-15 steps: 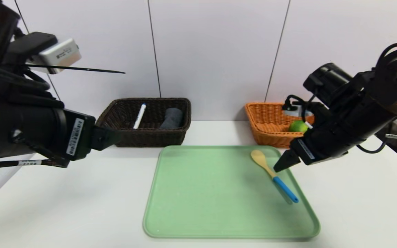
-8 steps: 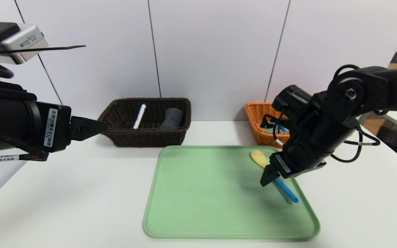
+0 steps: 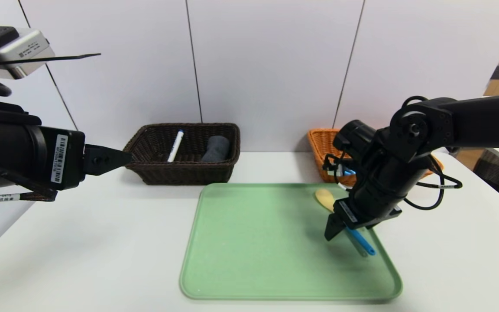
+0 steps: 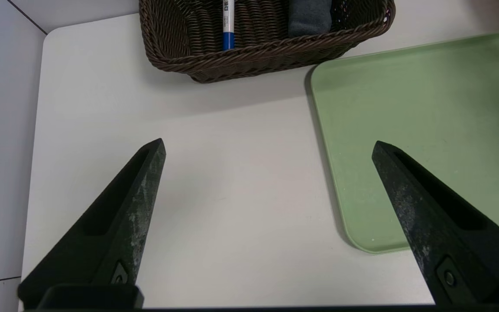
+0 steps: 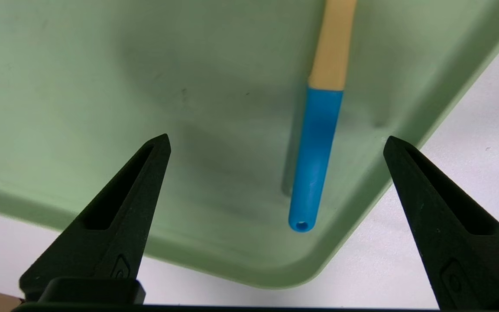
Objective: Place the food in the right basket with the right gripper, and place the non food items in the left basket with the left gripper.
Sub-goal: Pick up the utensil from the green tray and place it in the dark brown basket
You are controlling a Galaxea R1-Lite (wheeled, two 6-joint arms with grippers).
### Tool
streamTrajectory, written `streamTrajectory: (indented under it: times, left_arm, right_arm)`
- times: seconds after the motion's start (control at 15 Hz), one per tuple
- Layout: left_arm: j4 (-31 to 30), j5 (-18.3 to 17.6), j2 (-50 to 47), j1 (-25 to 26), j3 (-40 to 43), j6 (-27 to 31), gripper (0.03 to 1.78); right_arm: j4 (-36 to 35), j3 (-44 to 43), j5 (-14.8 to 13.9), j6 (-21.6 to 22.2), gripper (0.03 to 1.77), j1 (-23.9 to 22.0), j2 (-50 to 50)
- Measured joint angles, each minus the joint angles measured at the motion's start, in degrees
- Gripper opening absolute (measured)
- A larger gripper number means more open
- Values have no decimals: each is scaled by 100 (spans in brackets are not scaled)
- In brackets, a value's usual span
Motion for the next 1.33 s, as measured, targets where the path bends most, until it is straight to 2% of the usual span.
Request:
streamTrajectory:
  times: [1.33]
  left_arm:
    - [2, -13, -27, 66, 9, 5, 169]
  right_arm:
    - [-355, -79, -377, 11, 170, 57, 340]
